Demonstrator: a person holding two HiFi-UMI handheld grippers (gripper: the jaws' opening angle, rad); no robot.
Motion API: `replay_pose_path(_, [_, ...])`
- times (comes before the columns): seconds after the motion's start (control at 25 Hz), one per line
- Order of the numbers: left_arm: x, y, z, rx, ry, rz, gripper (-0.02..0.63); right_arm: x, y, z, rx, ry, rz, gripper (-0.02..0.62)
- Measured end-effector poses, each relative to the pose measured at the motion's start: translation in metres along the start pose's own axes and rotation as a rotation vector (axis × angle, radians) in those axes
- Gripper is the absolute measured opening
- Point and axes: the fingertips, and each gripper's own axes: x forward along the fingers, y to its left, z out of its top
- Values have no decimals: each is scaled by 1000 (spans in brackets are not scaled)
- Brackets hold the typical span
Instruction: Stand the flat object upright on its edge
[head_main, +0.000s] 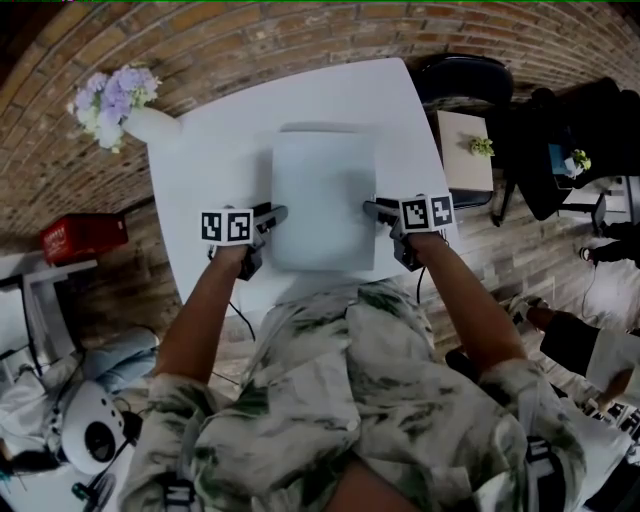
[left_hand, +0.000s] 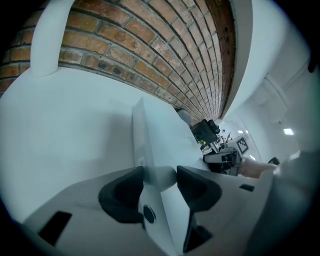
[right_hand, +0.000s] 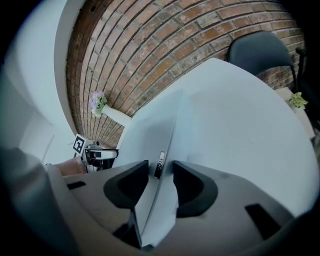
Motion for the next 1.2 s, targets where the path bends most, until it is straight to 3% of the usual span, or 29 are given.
replay_pose_path(0.48, [-8, -30, 14, 81, -34, -3, 221, -26, 4, 14, -77, -24, -12, 164])
replay_pose_path(1.2, [0, -71, 78, 205, -95, 11, 215, -72, 9, 94, -331, -135, -29, 158])
